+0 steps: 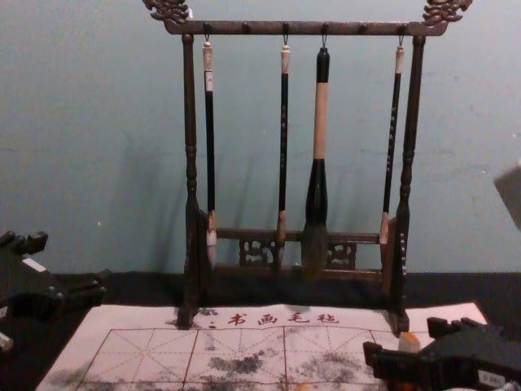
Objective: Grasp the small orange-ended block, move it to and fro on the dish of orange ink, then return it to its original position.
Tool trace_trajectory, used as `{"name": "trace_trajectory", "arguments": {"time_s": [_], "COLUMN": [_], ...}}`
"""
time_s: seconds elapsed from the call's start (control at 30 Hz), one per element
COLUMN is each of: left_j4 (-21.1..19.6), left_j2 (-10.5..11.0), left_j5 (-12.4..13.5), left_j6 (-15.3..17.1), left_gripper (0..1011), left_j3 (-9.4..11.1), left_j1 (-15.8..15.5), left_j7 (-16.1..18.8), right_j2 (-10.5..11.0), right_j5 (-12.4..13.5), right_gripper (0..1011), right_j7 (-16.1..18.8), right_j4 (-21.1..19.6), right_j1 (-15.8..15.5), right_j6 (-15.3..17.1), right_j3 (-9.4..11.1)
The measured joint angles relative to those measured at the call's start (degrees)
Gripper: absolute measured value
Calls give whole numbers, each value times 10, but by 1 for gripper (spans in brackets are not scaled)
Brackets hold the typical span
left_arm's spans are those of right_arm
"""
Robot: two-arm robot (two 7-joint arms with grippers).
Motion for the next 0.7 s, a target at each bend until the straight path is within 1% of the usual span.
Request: {"name": "trace_trajectory", "arguments": {"time_s": [0.2,0.27,0.4,0.43,0.47,0.5,0.53,0.57,0.6,0.63,0.67,0.7], "left_j4": [0,0,0,0,0,0,0,0,0,0,0,0], "left_j2": [0,0,0,0,0,0,0,0,0,0,0,0], "left_j5": [0,0,0,0,0,0,0,0,0,0,0,0], "left_j6": [0,0,0,0,0,0,0,0,0,0,0,0], "left_gripper": [1001,1001,1001,1001,1001,1001,1001,1001,1001,1002,1001,1001], "left_j3": [0,0,0,0,0,0,0,0,0,0,0,0], "left_j1": [0,0,0,0,0,0,0,0,0,0,0,0], "left_j7": [0,0,0,0,0,0,0,0,0,0,0,0], "right_j2": [1,1,1,1,1,1,1,1,1,1,1,1], "right_j5": [0,0,1,1,1,1,1,1,2,2,2,2], "right_gripper": [1003,969,870,861,818,818,746,746,689,689,627,609], "right_j7": [0,0,0,0,0,0,0,0,0,0,-1,-1], "right_j4": [0,-1,-1,-1,-1,-1,-1,-1,-1,-1,-1,-1], "right_j1": [0,0,0,0,0,0,0,0,0,0,0,0], "right_j6": [0,0,0,0,0,0,-1,-1,-1,-1,-1,-1], "right_j3": [0,0,0,0,0,0,0,0,-1,-1,0,-1]}}
